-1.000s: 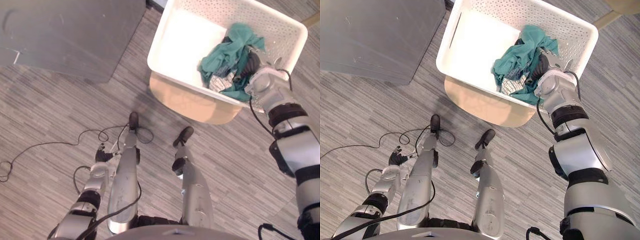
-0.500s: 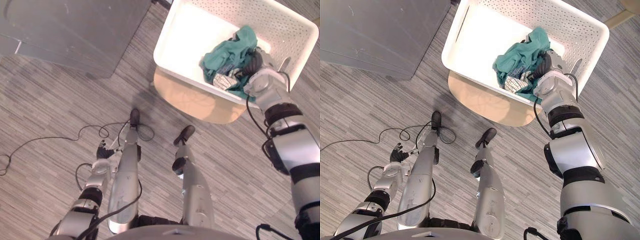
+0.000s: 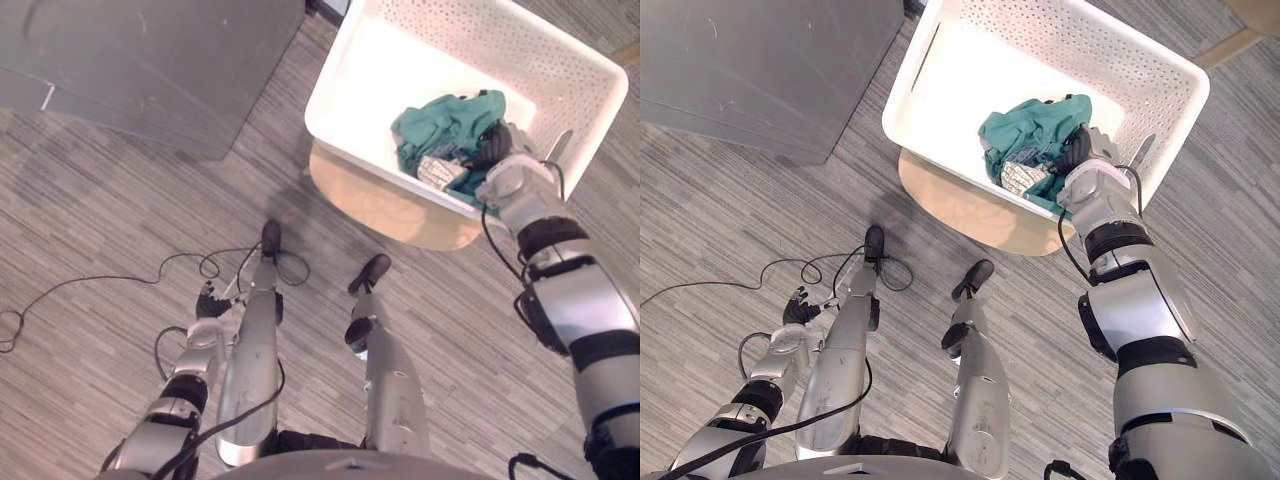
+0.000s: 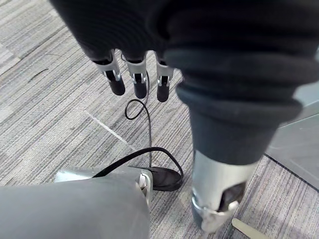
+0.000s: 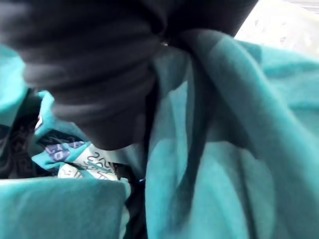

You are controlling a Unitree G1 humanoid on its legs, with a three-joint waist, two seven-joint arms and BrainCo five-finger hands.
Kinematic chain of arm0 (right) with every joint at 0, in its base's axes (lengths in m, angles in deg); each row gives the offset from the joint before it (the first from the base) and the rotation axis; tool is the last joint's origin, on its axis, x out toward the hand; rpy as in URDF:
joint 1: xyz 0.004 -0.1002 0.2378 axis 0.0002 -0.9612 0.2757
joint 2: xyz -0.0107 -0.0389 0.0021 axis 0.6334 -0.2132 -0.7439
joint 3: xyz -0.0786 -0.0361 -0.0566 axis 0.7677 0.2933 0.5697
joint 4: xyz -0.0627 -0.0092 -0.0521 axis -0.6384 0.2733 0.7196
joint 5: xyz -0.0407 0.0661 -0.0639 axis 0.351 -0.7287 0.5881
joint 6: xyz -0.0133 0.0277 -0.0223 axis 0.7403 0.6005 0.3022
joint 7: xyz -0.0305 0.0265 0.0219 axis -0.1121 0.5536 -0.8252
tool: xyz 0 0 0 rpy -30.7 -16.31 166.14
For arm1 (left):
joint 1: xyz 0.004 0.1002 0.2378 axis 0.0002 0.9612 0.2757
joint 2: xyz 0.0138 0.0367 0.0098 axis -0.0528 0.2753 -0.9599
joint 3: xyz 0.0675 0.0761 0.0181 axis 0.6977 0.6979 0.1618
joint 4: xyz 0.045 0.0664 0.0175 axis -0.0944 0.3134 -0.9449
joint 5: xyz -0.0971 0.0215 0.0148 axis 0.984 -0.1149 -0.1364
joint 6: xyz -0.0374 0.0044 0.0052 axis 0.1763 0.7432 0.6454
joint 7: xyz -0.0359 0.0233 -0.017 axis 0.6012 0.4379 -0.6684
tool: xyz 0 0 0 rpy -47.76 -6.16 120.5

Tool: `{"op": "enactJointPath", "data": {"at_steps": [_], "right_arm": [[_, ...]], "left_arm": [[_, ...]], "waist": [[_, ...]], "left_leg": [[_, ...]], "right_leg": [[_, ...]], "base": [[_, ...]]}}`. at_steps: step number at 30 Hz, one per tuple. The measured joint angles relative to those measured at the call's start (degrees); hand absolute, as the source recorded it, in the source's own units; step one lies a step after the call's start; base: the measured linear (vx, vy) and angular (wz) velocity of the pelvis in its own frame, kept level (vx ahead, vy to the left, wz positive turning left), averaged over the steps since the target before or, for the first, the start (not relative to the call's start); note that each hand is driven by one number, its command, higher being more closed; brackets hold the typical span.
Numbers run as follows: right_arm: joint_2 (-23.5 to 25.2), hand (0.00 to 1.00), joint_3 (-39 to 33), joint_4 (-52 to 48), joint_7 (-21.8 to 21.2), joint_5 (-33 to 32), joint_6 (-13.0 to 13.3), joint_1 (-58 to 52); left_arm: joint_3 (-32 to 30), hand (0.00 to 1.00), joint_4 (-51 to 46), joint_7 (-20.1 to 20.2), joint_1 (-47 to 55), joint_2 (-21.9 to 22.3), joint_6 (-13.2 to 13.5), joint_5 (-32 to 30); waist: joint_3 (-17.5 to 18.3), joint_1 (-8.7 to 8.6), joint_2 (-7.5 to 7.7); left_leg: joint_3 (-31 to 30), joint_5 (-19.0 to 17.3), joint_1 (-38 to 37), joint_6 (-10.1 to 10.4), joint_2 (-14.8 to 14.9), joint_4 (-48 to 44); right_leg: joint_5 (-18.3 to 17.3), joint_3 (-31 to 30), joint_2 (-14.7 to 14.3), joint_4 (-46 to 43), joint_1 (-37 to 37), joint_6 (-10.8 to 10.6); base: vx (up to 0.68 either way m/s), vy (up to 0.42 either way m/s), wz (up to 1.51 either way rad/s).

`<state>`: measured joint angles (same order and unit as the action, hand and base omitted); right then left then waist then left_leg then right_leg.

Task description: Pick up the laundry basket with both hands and put the clothes into the washing machine.

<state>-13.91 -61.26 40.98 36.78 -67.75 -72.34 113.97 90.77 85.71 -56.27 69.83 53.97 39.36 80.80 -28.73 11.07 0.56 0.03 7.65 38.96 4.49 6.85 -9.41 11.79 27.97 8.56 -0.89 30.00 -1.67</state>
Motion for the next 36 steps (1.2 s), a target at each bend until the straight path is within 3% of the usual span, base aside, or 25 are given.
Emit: {"op": "enactJointPath", "data": {"at_steps": [5, 8, 12, 16, 21, 32, 34, 36], "right_arm": [[1.14, 1.00, -6.66, -0.13, 2.37, -10.82, 0.12, -1.39], [3.30, 1.00, -14.90, -1.03, 4.92, -21.60, 0.29, -3.04], [8.02, 1.00, -23.32, -8.66, 7.26, -34.99, 2.27, -7.49], [10.93, 1.00, -27.63, -14.15, 8.82, -42.64, 4.58, -9.82], [13.99, 1.00, -29.12, -18.83, 8.73, -48.63, 5.62, -13.24], [23.54, 1.00, -29.79, -39.63, 8.48, -54.07, 7.05, -27.39], [24.94, 1.00, -29.74, -43.18, 8.20, -55.17, 7.65, -30.00], [27.33, 1.00, -29.47, -46.91, 7.67, -55.56, 7.88, -34.25]], "left_arm": [[0.43, 0.00, 0.02, -0.19, -0.09, 0.66, 0.01, 1.13], [0.40, 0.00, 0.31, -0.20, -0.06, 1.48, -0.07, 1.63], [0.00, 0.00, 1.28, -0.18, 0.16, 2.58, -0.45, 1.62], [-0.41, 0.00, 1.30, -0.14, 1.17, 2.64, -1.46, 1.58], [-0.67, 0.00, 1.19, 0.17, 2.37, 2.67, -2.27, 1.45], [-0.64, 0.00, -2.12, 2.20, 8.39, 2.05, -4.11, -2.69], [-0.64, 0.00, -2.41, 2.38, 9.33, 2.05, -4.41, -3.42], [-0.63, 0.00, -2.96, 2.38, 11.37, 2.04, -4.69, -4.88]], "waist": [[0.19, -0.06, -0.35], [0.49, -0.26, -0.90], [0.78, -1.06, -1.40], [1.21, -1.85, -1.71], [1.27, -2.40, -1.72], [1.43, -5.06, -1.89], [1.78, -5.44, -2.18], [4.51, -6.07, -2.32]], "left_leg": [[0.02, 0.87, -0.29, 0.01, -0.07, 0.66], [0.25, 1.38, -0.82, -0.02, -0.18, 0.83], [0.88, 1.44, -3.30, 0.02, -0.15, 2.48], [1.79, 2.01, -5.93, 0.14, -0.16, 4.84], [2.81, 3.00, -9.61, 0.07, -0.21, 7.18], [4.27, 3.69, -19.79, 0.41, -1.81, 11.74], [4.43, 3.45, -21.35, 0.36, -2.24, 11.86], [4.50, 3.29, -22.66, 0.34, -2.62, 12.66]], "right_leg": [[0.11, 0.02, 0.03, 0.02, -0.01, 0.03], [0.32, -0.25, 0.16, 0.09, -0.28, 0.00], [0.37, -0.85, 0.20, 0.15, -1.49, 0.00], [0.35, -1.78, 0.39, -0.14, -2.26, -0.01], [0.04, -2.37, 0.61, -0.62, -4.22, -0.20], [-6.40, -4.00, 4.88, -11.24, -7.22, -1.54], [-7.63, -4.20, 5.69, -12.83, -7.98, -2.05], [-8.75, -4.30, 6.30, -13.96, -8.49, -2.60]], "base": [[0.00, 0.000, 0.00], [0.00, 0.009, -0.04], [0.00, 0.008, -0.06], [-0.01, -0.003, -0.07], [0.00, -0.008, -0.04], [0.00, -0.014, 0.02], [0.02, -0.009, 0.02], [0.05, -0.035, 0.04]]}}
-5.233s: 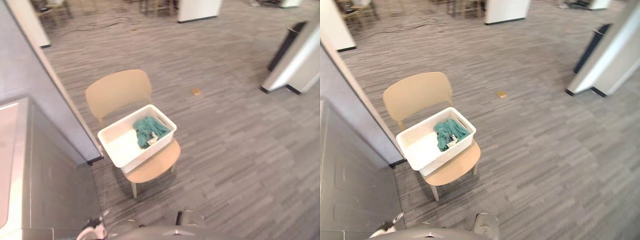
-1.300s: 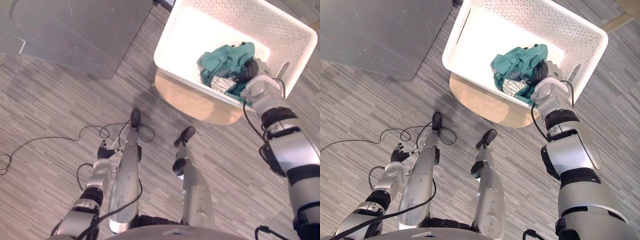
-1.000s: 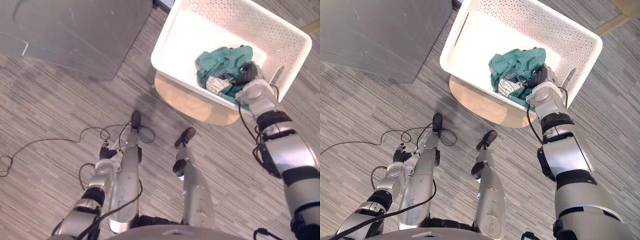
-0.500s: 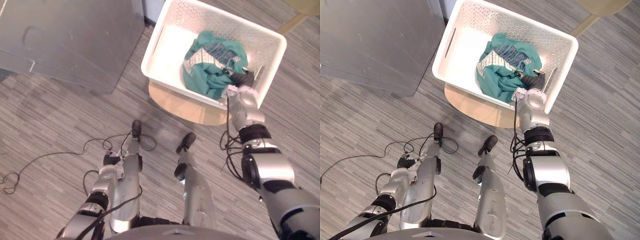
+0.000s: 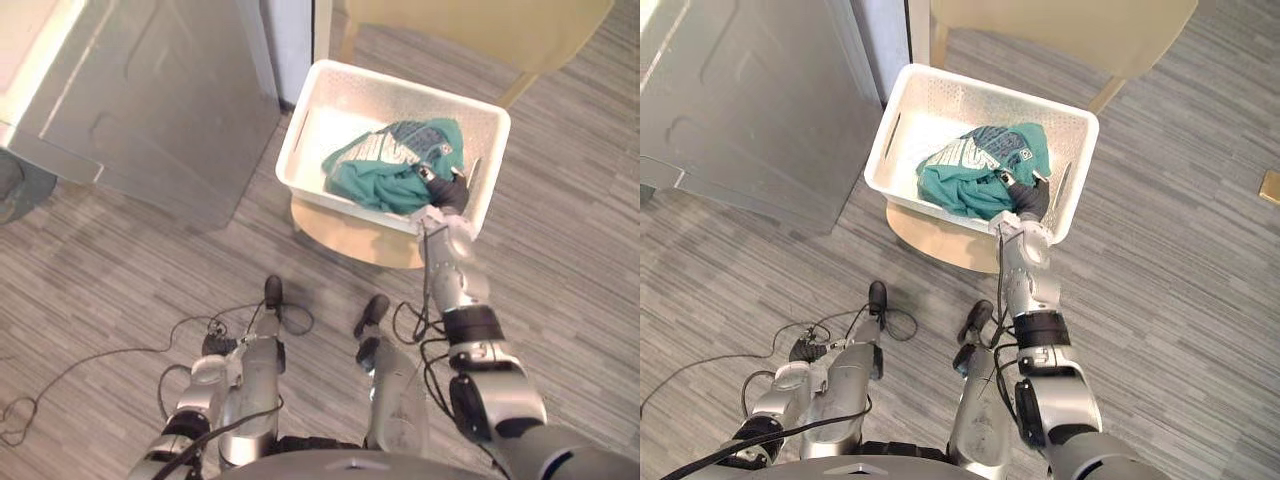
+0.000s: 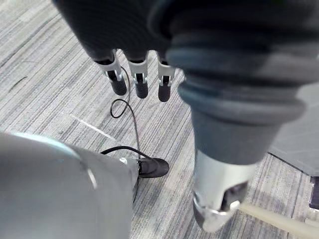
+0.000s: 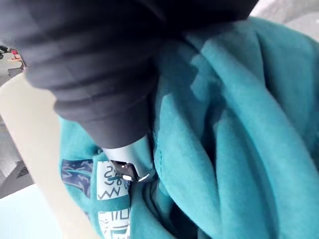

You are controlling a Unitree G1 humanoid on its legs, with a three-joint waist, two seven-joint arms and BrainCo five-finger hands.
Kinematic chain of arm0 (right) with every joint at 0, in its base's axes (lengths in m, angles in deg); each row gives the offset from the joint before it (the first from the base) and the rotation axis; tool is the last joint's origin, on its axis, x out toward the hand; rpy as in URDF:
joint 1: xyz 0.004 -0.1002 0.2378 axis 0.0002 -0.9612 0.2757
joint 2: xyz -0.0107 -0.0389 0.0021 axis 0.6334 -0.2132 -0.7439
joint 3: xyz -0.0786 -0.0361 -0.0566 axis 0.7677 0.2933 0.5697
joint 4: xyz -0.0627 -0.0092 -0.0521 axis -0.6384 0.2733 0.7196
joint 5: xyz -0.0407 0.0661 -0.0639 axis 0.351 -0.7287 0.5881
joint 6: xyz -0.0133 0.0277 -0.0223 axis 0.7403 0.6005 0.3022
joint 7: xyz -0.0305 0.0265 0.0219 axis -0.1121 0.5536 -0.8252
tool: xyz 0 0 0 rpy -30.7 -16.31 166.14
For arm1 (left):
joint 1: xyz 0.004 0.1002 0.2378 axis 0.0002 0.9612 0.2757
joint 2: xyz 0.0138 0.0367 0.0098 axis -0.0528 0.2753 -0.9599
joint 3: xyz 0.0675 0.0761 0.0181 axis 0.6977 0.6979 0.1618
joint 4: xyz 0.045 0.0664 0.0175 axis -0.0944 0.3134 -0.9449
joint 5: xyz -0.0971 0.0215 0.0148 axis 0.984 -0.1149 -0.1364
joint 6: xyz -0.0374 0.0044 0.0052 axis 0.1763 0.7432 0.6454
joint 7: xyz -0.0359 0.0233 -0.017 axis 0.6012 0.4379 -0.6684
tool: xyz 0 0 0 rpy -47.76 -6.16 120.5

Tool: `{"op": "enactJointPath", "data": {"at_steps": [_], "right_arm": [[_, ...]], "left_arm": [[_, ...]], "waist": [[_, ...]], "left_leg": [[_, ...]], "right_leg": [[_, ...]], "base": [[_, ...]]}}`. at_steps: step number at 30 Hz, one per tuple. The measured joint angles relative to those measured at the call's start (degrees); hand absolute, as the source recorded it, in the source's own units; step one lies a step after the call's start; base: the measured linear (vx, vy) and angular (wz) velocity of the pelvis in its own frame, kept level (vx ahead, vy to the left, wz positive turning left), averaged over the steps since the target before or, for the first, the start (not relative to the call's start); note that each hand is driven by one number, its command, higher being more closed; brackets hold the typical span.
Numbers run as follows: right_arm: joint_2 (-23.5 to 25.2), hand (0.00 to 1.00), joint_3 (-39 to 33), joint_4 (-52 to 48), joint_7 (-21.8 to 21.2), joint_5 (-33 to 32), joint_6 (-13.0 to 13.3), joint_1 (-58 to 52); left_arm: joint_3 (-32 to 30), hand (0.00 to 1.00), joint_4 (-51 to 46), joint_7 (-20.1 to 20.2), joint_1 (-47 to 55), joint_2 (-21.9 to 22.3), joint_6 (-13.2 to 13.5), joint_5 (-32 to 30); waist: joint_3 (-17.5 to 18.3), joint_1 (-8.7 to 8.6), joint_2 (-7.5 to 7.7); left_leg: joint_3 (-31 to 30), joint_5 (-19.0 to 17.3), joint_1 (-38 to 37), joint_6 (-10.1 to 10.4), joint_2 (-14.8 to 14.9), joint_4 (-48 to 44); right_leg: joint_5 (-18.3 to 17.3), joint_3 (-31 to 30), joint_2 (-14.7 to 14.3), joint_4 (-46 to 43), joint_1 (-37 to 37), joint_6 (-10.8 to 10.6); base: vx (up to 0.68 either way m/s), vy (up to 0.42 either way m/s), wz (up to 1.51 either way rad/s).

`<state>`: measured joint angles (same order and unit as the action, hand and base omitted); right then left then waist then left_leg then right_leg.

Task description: Pick up the laundry basket with both hands and put the clothes into the washing machine.

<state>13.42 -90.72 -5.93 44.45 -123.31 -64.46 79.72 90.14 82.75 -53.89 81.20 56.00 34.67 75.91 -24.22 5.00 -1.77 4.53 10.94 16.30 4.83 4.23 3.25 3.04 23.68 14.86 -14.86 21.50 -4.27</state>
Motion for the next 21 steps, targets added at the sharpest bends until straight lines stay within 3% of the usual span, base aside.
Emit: {"op": "enactJointPath", "data": {"at_steps": [9, 17, 21], "right_arm": [[2.49, 1.00, 1.15, -9.15, -1.20, -0.56, 0.26, -8.15], [0.04, 1.00, -1.36, -13.74, -1.18, -0.53, 1.25, -8.02], [-0.51, 1.00, -1.31, -14.16, -1.18, -0.50, 1.25, -7.22]], "left_arm": [[0.43, 0.00, -9.07, 0.05, 6.33, 0.16, 0.00, -0.82], [0.64, 0.00, -22.69, 0.05, 7.11, 0.24, 0.24, -0.71], [0.56, 0.00, -29.75, 0.00, 6.65, 0.34, 0.68, -0.70]], "waist": [[8.27, -1.90, -1.84], [15.11, -2.45, -1.77], [17.89, -3.75, -1.77]], "left_leg": [[0.14, -1.73, -7.02, 0.46, 0.32, 1.16], [2.47, -2.67, -11.07, 0.69, 1.38, 1.16], [4.17, -2.94, -13.57, 0.50, 1.32, 1.17]], "right_leg": [[-1.16, 0.73, -0.44, 2.94, -7.57, -0.64], [3.98, -0.32, -3.94, 13.52, -14.83, -0.92], [5.43, -1.28, -4.97, 17.24, -17.84, -1.10]], "base": [[0.08, -0.042, -0.01], [0.07, -0.025, -0.17], [0.07, -0.010, -0.23]]}}
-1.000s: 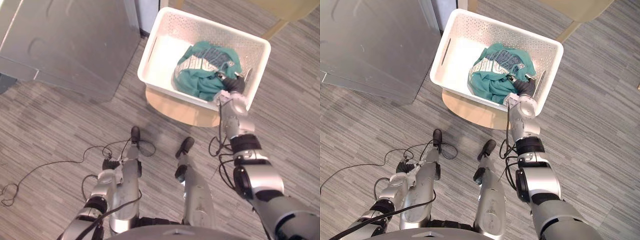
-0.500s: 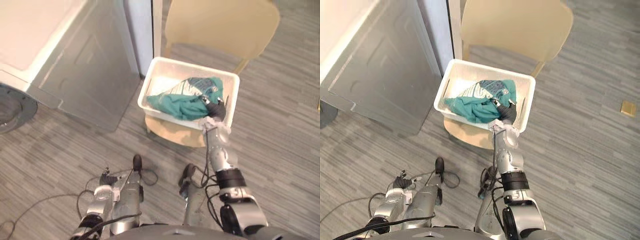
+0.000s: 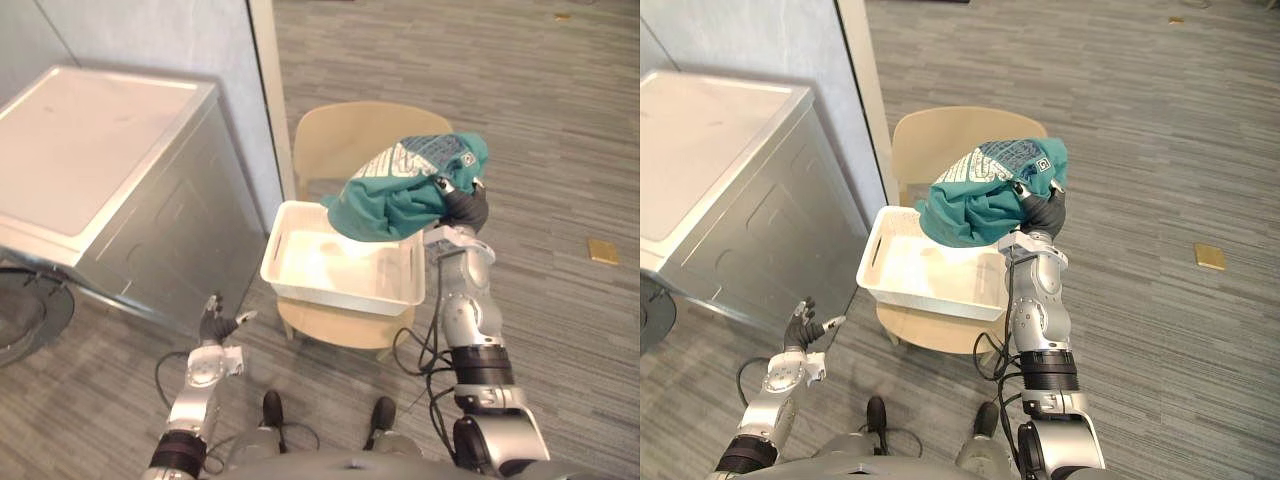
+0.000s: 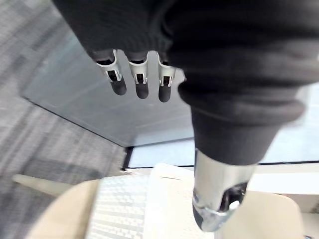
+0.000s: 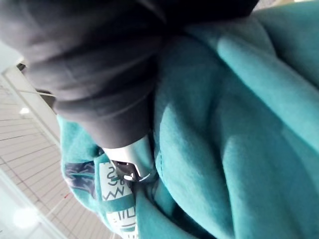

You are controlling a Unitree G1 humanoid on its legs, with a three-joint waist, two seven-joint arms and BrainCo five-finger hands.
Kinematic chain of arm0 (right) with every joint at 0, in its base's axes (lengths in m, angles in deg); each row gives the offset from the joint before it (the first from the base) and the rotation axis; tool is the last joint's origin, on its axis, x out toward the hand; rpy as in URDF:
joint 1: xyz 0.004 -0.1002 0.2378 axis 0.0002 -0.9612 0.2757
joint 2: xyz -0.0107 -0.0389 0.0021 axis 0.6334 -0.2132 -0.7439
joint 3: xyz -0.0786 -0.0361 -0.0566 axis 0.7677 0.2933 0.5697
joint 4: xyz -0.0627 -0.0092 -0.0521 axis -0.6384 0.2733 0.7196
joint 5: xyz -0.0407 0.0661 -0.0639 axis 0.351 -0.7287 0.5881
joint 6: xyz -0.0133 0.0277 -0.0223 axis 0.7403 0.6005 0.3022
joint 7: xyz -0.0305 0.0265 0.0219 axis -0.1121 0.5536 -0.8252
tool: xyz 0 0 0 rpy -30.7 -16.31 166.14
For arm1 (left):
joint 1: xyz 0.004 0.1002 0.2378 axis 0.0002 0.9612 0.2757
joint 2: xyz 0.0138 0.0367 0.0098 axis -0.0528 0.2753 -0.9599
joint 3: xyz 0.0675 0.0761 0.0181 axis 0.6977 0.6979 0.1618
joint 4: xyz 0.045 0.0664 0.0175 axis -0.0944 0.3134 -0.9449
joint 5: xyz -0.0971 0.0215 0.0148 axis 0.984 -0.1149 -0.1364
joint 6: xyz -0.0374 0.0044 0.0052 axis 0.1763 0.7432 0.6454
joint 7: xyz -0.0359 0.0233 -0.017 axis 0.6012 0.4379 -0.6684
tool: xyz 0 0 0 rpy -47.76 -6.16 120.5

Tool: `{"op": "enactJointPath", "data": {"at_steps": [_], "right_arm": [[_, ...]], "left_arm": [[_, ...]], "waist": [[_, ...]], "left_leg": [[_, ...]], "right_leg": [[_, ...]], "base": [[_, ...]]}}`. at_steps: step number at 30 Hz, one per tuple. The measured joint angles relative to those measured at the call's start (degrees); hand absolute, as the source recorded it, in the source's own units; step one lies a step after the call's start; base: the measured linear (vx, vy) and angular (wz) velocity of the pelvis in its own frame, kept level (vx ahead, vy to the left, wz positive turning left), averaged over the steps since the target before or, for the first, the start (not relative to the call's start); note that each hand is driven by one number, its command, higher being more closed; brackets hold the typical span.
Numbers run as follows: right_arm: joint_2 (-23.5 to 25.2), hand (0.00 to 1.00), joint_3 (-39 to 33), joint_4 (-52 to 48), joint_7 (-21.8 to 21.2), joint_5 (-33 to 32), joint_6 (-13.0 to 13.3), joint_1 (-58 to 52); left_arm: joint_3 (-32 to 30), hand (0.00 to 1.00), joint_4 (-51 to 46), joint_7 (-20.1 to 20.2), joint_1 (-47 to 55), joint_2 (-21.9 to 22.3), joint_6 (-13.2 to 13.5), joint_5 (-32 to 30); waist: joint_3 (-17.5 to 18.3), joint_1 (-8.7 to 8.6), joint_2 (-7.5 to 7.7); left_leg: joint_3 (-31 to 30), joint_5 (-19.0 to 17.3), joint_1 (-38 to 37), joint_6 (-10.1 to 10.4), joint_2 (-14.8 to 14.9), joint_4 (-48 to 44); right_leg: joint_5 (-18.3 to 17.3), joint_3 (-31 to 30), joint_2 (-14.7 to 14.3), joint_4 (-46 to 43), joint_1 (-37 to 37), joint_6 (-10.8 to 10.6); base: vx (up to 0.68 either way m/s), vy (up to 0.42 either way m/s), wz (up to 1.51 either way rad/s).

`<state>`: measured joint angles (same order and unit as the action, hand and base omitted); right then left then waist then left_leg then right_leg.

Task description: Pick up the laundry basket with both hands and put the clothes into the washing machine.

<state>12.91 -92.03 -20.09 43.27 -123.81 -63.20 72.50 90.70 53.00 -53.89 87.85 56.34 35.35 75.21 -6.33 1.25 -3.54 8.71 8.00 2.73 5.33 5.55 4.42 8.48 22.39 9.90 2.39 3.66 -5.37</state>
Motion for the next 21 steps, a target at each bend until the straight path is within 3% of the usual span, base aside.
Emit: {"op": "enactJointPath", "data": {"at_steps": [9, 21], "right_arm": [[-1.56, 1.00, 1.38, -4.21, -1.21, 0.20, -0.30, 0.83], [-1.41, 1.00, 8.03, -4.38, -4.95, 0.41, -2.44, -2.28]], "left_arm": [[1.90, 0.00, -11.73, 0.35, -4.46, 0.90, 1.18, -0.21], [13.92, 0.00, -8.09, 2.36, -21.21, 0.85, 2.22, -1.97]], "waist": [[2.98, -1.34, 0.09], [5.04, -4.34, 0.07]], "left_leg": [[2.53, -1.53, -3.48, 0.12, 0.03, 0.03], [5.81, -3.09, -5.61, 0.53, 0.12, 0.42]], "right_leg": [[0.61, -2.81, -0.54, 1.25, -2.13, 0.00], [0.94, -6.02, -0.95, 1.98, -2.43, 0.15]], "base": [[0.01, 0.009, -0.15], [-0.02, -0.001, -0.13]]}}
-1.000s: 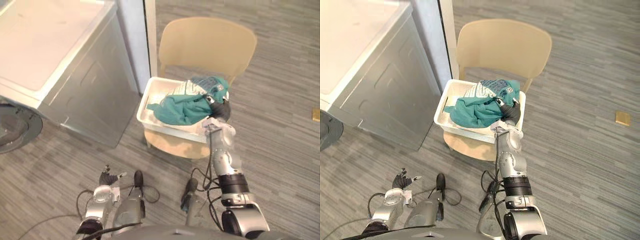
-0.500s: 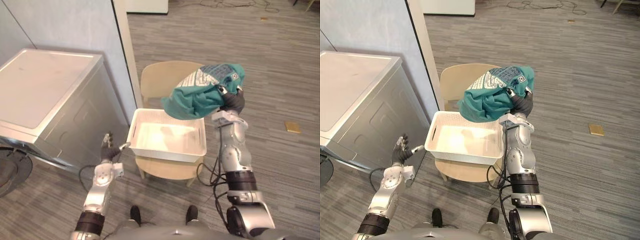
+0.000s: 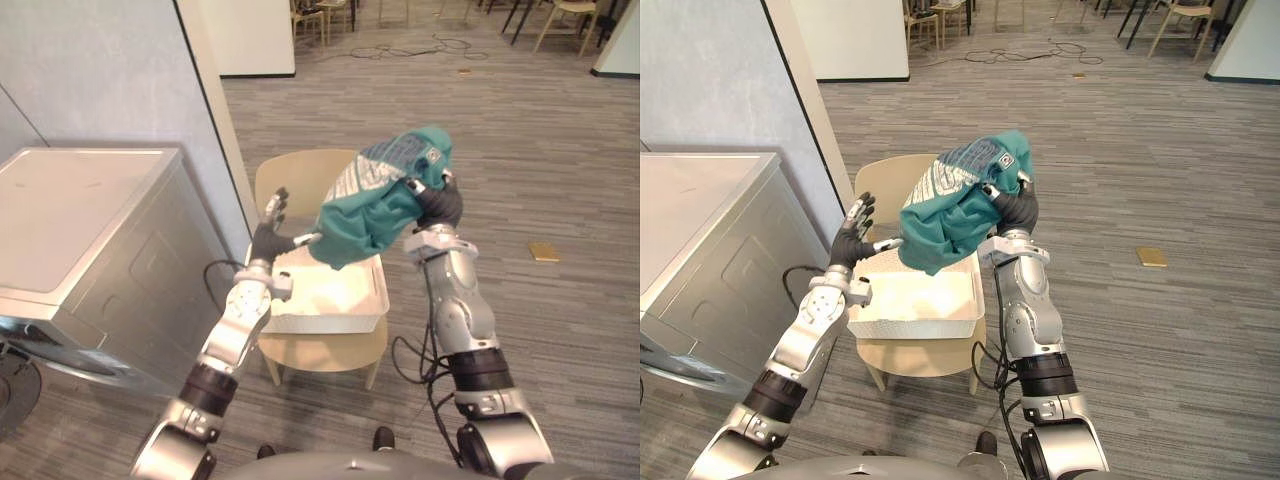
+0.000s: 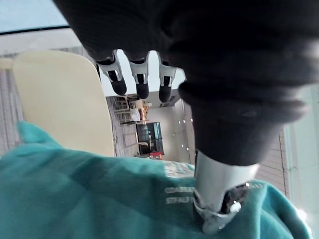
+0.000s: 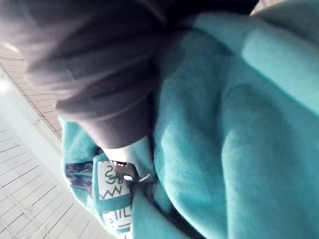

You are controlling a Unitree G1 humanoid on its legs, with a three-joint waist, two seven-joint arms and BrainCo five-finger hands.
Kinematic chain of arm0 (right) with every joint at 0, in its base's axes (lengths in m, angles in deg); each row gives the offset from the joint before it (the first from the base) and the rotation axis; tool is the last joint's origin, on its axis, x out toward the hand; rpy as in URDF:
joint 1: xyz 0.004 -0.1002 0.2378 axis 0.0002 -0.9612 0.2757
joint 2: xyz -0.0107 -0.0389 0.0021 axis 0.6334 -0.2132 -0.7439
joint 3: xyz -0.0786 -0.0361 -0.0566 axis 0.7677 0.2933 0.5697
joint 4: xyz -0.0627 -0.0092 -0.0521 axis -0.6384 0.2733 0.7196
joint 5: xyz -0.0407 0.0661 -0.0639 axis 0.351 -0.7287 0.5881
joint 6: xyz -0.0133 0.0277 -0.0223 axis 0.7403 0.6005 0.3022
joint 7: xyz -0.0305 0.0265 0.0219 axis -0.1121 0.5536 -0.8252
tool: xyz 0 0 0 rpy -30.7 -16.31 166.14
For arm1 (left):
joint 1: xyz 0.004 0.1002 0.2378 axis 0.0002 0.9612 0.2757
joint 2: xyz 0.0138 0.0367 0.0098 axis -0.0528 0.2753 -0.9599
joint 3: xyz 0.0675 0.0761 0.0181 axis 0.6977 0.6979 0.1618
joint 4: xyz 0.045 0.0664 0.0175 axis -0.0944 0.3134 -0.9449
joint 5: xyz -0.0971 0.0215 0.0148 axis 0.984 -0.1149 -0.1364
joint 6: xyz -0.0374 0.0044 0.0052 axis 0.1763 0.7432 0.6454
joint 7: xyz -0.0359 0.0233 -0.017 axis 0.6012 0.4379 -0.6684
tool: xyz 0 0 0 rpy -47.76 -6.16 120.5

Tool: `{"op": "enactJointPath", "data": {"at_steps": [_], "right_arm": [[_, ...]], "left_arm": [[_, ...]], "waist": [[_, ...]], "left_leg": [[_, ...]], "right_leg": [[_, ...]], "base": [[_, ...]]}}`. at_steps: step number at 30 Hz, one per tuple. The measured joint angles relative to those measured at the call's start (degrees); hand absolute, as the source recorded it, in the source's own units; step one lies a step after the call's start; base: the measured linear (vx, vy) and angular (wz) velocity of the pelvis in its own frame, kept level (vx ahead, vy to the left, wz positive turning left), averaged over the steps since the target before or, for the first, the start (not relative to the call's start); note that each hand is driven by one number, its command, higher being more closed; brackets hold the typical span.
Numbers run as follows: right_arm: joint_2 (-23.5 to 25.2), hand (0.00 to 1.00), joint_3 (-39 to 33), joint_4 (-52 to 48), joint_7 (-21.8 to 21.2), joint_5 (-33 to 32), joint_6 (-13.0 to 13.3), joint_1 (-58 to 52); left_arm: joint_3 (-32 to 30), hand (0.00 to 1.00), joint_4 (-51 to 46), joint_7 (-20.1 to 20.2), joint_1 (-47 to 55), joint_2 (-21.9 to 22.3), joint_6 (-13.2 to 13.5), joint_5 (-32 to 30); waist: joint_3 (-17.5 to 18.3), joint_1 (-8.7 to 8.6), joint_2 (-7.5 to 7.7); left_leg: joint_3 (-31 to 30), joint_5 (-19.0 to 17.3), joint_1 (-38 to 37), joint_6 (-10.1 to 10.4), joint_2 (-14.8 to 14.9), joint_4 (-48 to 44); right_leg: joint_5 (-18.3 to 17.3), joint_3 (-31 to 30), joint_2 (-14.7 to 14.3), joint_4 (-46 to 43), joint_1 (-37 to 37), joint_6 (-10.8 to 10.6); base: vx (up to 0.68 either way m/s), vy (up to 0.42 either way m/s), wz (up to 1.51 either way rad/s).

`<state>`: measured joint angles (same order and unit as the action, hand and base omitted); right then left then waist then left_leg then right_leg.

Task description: Pick up the laundry basket with both hands and put the clothes into the washing machine.

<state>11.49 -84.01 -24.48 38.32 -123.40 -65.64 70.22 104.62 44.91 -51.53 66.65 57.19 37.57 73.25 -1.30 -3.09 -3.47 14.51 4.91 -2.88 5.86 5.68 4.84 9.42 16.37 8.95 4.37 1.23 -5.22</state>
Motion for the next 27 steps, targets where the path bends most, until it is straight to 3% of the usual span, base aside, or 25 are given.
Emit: {"op": "enactJointPath", "data": {"at_steps": [13, 20, 27], "right_arm": [[-0.27, 1.00, 2.31, -1.29, -0.42, 0.02, -0.20, -2.93], [-0.08, 1.00, 4.59, -2.34, -0.43, -0.03, -0.20, -3.81], [0.04, 1.00, 6.79, -2.39, -0.42, -0.35, -0.19, -3.80]], "left_arm": [[4.81, 0.00, 14.13, -3.82, -11.94, 0.78, -0.78, 0.01], [7.05, 0.00, 21.18, -3.79, -16.52, 2.41, -2.41, -0.04], [11.10, 0.00, 23.35, -3.22, -18.71, 3.97, -3.16, -0.55]], "waist": [[1.34, -1.87, 1.02], [1.72, -2.59, 2.48], [1.71, -3.22, 2.57]], "left_leg": [[1.06, -0.17, 0.06, 0.05, 0.72, -0.02], [0.86, -0.22, 0.24, 0.02, 0.67, -0.01], [0.07, -0.24, 0.57, 0.03, 0.66, -0.01]], "right_leg": [[0.80, -1.55, -0.35, 0.20, 0.92, 0.07], [0.68, -1.53, -0.28, 0.20, 0.95, -0.02], [0.54, -1.23, -0.28, 0.20, 1.03, -0.13]], "base": [[0.01, -0.010, -0.06], [0.00, -0.003, 0.01], [0.00, -0.004, 0.02]]}}
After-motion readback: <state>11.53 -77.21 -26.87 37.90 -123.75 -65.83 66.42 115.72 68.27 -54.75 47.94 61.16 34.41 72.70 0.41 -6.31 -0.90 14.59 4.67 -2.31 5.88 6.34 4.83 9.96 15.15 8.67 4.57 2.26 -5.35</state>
